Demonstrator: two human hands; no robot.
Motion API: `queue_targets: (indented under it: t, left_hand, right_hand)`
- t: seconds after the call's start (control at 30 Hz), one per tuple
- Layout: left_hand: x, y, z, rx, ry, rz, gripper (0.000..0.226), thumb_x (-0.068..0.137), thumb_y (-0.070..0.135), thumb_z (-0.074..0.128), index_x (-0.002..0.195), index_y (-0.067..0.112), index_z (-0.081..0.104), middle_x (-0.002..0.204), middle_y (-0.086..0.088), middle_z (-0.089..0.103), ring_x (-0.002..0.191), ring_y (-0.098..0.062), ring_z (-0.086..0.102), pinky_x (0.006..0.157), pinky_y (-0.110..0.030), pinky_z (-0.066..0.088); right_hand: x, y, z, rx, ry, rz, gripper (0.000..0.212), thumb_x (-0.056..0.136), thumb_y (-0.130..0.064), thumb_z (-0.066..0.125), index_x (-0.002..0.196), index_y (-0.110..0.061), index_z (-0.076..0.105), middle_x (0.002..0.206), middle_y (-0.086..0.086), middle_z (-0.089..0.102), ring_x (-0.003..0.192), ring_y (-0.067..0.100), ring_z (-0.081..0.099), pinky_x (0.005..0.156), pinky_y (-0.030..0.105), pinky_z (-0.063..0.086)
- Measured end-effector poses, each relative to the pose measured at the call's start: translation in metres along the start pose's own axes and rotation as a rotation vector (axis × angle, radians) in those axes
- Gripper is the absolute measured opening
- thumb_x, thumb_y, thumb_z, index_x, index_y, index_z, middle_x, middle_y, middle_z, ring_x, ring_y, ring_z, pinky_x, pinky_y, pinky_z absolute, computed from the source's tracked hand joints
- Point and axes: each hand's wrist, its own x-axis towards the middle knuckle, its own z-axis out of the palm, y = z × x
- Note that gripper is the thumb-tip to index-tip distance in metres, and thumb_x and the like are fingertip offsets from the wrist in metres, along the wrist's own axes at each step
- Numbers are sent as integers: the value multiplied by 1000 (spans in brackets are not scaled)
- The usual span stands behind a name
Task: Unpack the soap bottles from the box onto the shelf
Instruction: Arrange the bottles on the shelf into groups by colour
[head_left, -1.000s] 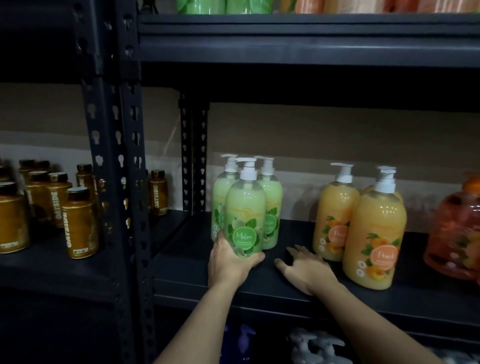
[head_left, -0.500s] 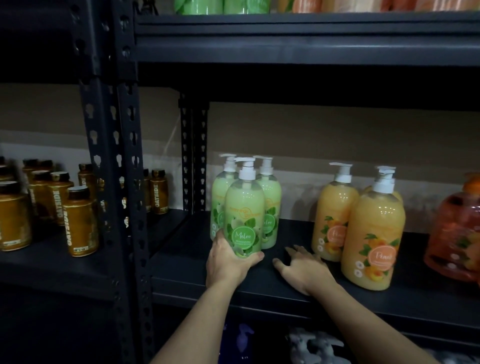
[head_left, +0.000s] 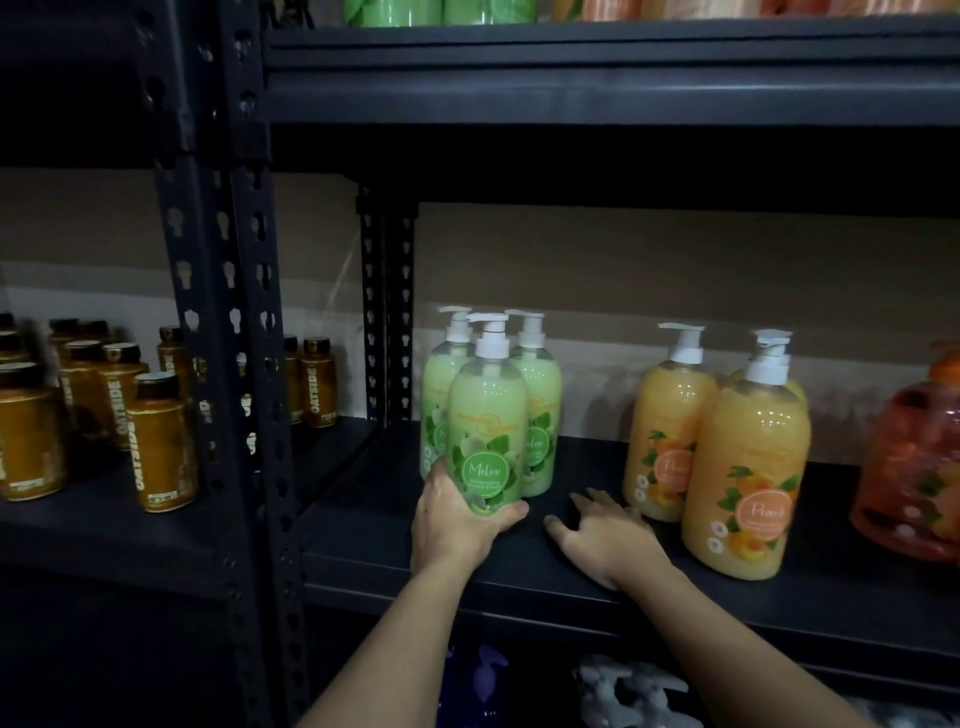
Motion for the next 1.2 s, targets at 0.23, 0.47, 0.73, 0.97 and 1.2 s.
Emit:
queue_targets:
  t: [0.23,0.47,0.73,0.97,1.2]
  left_hand:
    - [-4,9,-10,89,-115,-90,124,47,48,94,144,10,28,143,-7,35,136,-25,36,111,-33,35]
    - [-37,35,-30,367,-111,-55,57,88,30,66,135,7,40,135,-8,43,124,-26,47,100,-35,43]
    - [-100,163,-78,204,-105,444,15,92,40,59,99,26,57,80,10,61,81,-9,58,68,-26,43]
    - [-124,256,-87,-115,138,942,14,89,24,67,102,21,61,85,10,66,83,-2,62,77,-22,49]
    - [-81,356,-54,-250,270,1153,16,90,22,65,106,21,60,93,7,63,87,-8,63,75,-17,50]
  right_hand:
    - [-7,-1,-5,27,92,-35,56,97,-53,38,137,-15,50,145,7,48,131,25,47,105,37,38]
    - [-46,-6,-31,-25,170,-122,50,94,-51,44,134,-23,52,130,4,60,118,26,58,92,38,46]
    - [-129,-2,-144,128,512,-326,40,91,-53,46,125,-34,55,114,-10,68,103,21,64,84,35,50]
    - [-168,44,-232,269,960,-585,35,88,-34,53,120,-24,62,111,-6,59,103,11,56,92,35,49]
    - [-133,86,-318,255,1291,-511,36,89,-29,57,122,-16,58,117,1,53,110,14,50,94,23,40]
